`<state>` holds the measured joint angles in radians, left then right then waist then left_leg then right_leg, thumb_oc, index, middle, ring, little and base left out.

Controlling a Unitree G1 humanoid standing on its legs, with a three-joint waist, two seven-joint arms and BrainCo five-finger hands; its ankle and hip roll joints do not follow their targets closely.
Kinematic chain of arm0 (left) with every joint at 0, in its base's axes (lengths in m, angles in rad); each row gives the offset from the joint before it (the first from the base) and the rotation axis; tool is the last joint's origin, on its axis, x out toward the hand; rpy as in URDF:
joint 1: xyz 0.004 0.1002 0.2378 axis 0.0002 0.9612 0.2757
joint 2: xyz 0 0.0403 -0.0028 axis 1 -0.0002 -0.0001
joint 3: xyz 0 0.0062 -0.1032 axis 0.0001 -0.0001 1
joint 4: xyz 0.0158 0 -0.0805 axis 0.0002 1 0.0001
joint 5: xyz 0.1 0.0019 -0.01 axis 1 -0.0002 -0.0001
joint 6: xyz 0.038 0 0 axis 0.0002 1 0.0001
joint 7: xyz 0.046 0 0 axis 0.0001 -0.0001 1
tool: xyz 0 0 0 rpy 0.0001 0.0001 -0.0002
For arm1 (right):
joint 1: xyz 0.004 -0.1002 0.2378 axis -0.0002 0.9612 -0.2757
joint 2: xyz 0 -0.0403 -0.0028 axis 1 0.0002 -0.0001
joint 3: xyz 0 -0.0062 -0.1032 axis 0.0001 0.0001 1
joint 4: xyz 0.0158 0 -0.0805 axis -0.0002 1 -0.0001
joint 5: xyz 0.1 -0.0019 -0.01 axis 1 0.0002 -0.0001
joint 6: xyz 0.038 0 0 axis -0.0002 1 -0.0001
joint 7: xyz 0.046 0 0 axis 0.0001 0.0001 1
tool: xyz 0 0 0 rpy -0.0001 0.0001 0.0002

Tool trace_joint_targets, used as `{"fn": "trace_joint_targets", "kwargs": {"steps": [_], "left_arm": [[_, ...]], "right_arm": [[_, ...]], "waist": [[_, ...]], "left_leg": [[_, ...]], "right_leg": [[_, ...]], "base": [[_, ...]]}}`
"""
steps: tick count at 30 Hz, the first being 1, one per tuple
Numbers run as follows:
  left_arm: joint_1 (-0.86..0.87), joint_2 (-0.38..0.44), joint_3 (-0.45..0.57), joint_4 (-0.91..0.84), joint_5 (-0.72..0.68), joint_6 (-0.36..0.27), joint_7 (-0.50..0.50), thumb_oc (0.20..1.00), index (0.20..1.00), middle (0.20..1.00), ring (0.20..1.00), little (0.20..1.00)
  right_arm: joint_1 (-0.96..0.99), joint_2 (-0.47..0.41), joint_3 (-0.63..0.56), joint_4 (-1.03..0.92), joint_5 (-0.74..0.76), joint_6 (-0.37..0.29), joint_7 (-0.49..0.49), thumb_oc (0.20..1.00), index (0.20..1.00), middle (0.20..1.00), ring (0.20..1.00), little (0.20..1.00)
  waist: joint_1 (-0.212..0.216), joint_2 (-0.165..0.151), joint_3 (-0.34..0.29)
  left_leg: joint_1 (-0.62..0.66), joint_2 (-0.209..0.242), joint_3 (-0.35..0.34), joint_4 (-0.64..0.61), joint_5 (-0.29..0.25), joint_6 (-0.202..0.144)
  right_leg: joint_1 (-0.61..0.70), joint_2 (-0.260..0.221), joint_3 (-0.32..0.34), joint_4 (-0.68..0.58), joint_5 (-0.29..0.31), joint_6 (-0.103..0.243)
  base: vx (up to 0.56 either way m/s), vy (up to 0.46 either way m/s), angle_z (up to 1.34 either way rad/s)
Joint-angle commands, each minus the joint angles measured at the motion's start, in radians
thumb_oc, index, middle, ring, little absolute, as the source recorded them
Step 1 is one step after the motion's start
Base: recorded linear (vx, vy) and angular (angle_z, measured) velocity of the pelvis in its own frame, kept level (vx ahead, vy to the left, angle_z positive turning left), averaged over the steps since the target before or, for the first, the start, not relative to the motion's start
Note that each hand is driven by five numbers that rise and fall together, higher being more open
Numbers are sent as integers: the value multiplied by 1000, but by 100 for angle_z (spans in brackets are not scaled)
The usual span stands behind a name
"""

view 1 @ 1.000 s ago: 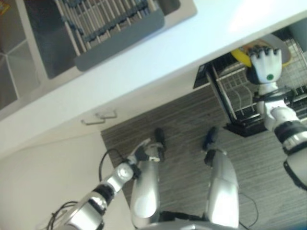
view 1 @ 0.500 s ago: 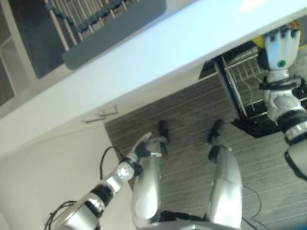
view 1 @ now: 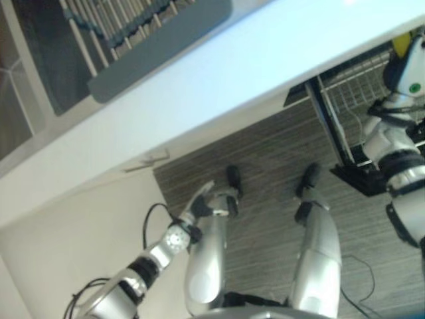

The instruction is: Place the dishes in the dishwasher.

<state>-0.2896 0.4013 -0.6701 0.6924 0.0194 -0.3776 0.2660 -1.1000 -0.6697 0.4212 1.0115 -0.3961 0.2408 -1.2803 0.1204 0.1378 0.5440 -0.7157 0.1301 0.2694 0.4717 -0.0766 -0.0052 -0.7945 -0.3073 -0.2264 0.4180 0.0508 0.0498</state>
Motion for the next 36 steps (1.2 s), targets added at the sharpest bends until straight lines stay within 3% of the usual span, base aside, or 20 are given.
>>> {"fn": "trace_joint_targets", "kwargs": {"steps": [1, 5, 8, 11, 12, 13, 21, 22, 24, 26, 30, 33, 35, 36], "left_arm": [[82, -18, -49, -56, -24, -26, 22, 1000, 1000, 1000, 1000, 1000], [88, -14, -50, -78, -22, -17, 23, 1000, 1000, 1000, 1000, 1000], [84, -12, -53, -82, 2, -23, 53, 1000, 1000, 1000, 1000, 1000], [80, -12, -58, -83, 16, -23, 69, 1000, 1000, 1000, 1000, 1000], [80, -15, -56, -86, 16, -22, 70, 1000, 1000, 1000, 1000, 1000], [83, -21, -56, -87, 9, -26, 75, 1000, 1000, 1000, 1000, 1000], [82, -29, -68, -89, 9, -33, 89, 1000, 1000, 1000, 1000, 1000], [83, -30, -66, -89, 11, -33, 88, 1000, 1000, 1000, 1000, 1000], [79, -33, -69, -90, 6, -27, 87, 1000, 1000, 1000, 1000, 1000], [76, -32, -68, -97, 5, -19, 85, 1000, 1000, 1000, 1000, 1000], [73, -36, -63, -101, 3, -6, 79, 1000, 1000, 1000, 1000, 1000], [56, -51, -7, -112, 4, 37, 37, 1000, 1000, 1000, 1000, 1000], [39, -49, 28, -105, -1, 49, 10, 1000, 1000, 1000, 1000, 1000], [27, -46, 48, -97, -12, 56, -7, 1000, 1000, 1000, 1000, 1000]], "right_arm": [[-83, -106, 15, -7, -30, 30, -48, 200, 200, 200, 200, 200], [-78, -96, 35, -10, -40, 56, 4, 200, 200, 200, 200, 200], [-74, -85, 64, -10, -139, 16, 40, 200, 200, 200, 200, 200], [-76, -63, 92, -21, -97, 13, 32, 200, 200, 200, 200, 200], [-70, -55, 90, -22, -84, 8, 33, 313, 313, 313, 313, 313], [-57, -40, 89, -20, -102, 10, 33, 1000, 1000, 1000, 1000, 1000], [-36, -10, 91, -2, -79, 21, 26, 1000, 1000, 1000, 1000, 1000], [-28, -6, 86, 0, -59, 9, 42, 1000, 1000, 1000, 1000, 1000], [-8, 17, 60, 9, 64, -93, 110, 1000, 1000, 1000, 1000, 1000], [-1, 35, 42, 9, 80, -129, 169, 1000, 1000, 1000, 1000, 1000], [2, 58, 40, 1, 115, -147, 240, 1000, 1000, 1000, 1000, 1000], [10, 72, 20, -39, 202, -163, 375, 1000, 1000, 1000, 1000, 1000], [18, 69, 30, -73, 224, -173, 387, 1000, 1000, 1000, 1000, 1000], [31, 67, 24, -106, 308, -210, 378, 1000, 1000, 1000, 1000, 1000]], "waist": [[-6, 93, -24], [-1, 96, -24], [2, 97, -24], [4, 98, -24], [4, 98, -24], [4, 101, -24], [7, 109, -24], [6, 109, -24], [3, 110, -24], [2, 110, -24], [0, 107, -24], [-10, 99, -24], [-16, 91, -24], [-24, 85, -24]], "left_leg": [[20, -25, -56, -140, 32, -35], [7, -25, -55, -136, 32, -33], [-10, -27, -59, -132, 34, -32], [-17, -27, -59, -132, 35, -31], [-19, -28, -58, -134, 36, -31], [-24, -27, -54, -139, 38, -31], [-40, -29, -51, -146, 45, -31], [-38, -29, -50, -150, 47, -31], [-29, -30, -46, -159, 49, -30], [-26, -31, -44, -160, 49, -30], [-18, -29, -42, -161, 50, -30], [-16, -21, -32, -159, 46, -23], [-17, -16, -28, -157, 47, -20], [-12, -14, -24, -161, 49, -20]], "right_leg": [[25, 28, -13, 261, -270, 32], [16, 21, -16, 263, -268, 32], [2, 21, -14, 264, -263, 34], [-5, 20, -14, 260, -258, 37], [-7, 20, -14, 259, -258, 37], [-13, 20, -12, 259, -258, 37], [-30, 16, -13, 259, -254, 40], [-29, 16, -13, 257, -252, 40], [-24, 16, -10, 248, -247, 41], [-22, 16, -9, 245, -244, 42], [-19, 16, -7, 245, -240, 43], [-27, 21, 5, 258, -240, 51], [-32, 25, 10, 263, -241, 49], [-33, 30, 14, 265, -241, 49]], "base": [[12, 25, -4], [14, 10, -6], [0, 0, 0], [0, 0, 0], [0, 0, 0], [-8, 40, -1], [0, 17, 0], [0, 0, 0], [0, 0, 0], [0, 0, 0], [-2, 8, 0], [-3, 27, 0], [-20, 12, 0], [-44, 29, -3]]}}
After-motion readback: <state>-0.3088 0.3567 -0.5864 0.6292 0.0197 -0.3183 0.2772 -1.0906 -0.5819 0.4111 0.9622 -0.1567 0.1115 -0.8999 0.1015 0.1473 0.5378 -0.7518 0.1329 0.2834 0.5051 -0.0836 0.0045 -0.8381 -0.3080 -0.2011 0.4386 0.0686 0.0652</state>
